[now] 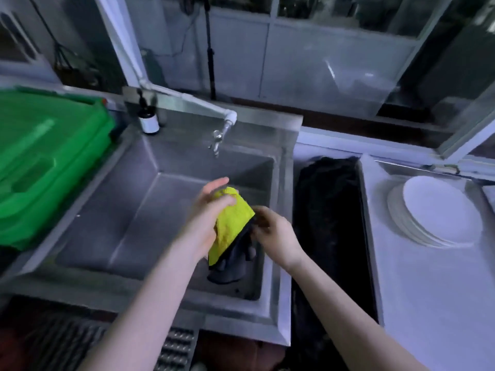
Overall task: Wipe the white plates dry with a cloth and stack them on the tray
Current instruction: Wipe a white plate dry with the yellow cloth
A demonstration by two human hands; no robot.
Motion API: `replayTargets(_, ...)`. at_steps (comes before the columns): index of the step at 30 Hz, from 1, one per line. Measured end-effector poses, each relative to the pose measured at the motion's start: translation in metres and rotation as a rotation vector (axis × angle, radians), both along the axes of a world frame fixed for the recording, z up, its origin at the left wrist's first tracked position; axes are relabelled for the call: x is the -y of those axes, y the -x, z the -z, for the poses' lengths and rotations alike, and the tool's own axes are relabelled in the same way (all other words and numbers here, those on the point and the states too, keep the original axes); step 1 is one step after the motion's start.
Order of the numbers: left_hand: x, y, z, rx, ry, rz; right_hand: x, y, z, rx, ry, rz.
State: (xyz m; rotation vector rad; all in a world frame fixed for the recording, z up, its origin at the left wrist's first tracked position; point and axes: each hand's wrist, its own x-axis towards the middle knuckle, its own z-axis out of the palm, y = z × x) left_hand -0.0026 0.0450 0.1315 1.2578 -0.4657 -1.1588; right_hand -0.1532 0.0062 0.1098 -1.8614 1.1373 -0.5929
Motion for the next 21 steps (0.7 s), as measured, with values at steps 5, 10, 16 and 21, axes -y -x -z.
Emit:
replayTargets(5,-0.044,-0.077,0.014,0.086,-0.099,-0.027,-0.012,-0.069,-0.002,0.206,-0.366,0.059)
replayTargets(10,-0.044,-0.110,0.038,0.044,-0.035,-0.173,-0.023,-0.107,0.019,0.150,-0.506,-0.287)
replayTargets(16,-0.003,-0.126,0.050,0.106,-0.101,-0.374,-0.015,-0.152,0.051,0.113,-0.336,-0.171)
replayTargets(21,0.029,-0.149,0.061,0.117,-0.107,-0.265,0.034,-0.161,0.057,0.236,-0.375,-0.072)
